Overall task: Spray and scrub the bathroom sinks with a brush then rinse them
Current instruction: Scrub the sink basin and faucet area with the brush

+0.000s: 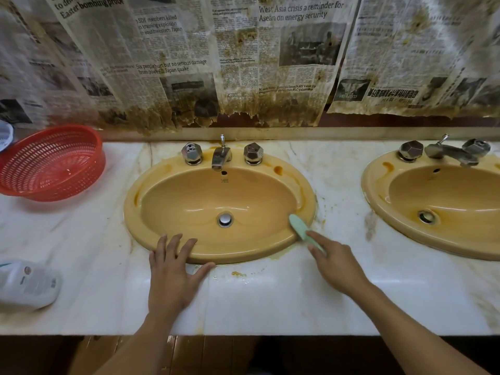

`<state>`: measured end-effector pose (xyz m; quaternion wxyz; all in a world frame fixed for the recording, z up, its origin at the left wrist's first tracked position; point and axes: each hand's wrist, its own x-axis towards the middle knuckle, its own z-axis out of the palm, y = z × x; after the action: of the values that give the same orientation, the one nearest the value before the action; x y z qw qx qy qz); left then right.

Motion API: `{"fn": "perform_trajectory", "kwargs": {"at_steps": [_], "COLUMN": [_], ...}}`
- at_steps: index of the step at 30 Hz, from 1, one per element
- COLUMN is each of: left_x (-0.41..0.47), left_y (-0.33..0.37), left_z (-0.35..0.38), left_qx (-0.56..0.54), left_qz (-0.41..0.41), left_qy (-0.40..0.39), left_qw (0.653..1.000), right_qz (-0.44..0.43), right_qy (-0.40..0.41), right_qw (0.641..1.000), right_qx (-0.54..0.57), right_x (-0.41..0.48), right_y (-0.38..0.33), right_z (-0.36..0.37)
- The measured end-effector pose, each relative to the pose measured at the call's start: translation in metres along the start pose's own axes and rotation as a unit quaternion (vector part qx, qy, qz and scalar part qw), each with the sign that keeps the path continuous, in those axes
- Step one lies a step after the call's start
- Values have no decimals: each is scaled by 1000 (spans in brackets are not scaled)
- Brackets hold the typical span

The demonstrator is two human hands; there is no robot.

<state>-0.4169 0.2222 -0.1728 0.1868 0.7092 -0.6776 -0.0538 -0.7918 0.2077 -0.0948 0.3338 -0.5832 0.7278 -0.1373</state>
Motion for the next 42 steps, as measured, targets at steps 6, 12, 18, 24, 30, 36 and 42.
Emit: {"fn": "perform_trajectory", "kwargs": {"at_steps": [6, 12, 18, 24, 30, 36, 42], "left_x": [1, 1, 1, 2, 2, 3, 3], "left_y": [-1, -1, -4, -4, -6, -4, -3], "left_z": [-1, -1, 1, 1, 0, -2, -2], "left_qx": [6, 7, 8, -4, -1, 1, 1], "left_qz": [-1, -5, 4, -1, 4, 8, 6], "left_qy": [-8, -13, -2, -7, -8, -10, -7], "left_qw": [1000, 1000, 1000, 1000, 1000, 1000, 1000], "right_qz": [-30, 20, 70, 60, 88, 121, 115], "right_qy": [-3, 61, 75, 69, 77, 105, 102], "right_qw": [999, 998, 994, 996, 992, 982, 980], "right_qx": [23, 15, -24, -12, 46, 101, 123], "right_x": [-7, 48, 101, 130, 73, 76, 79], "right_y": [-6, -15, -36, -60, -57, -63, -67], "right_z": [13, -22, -27, -28, -9, -16, -17]}}
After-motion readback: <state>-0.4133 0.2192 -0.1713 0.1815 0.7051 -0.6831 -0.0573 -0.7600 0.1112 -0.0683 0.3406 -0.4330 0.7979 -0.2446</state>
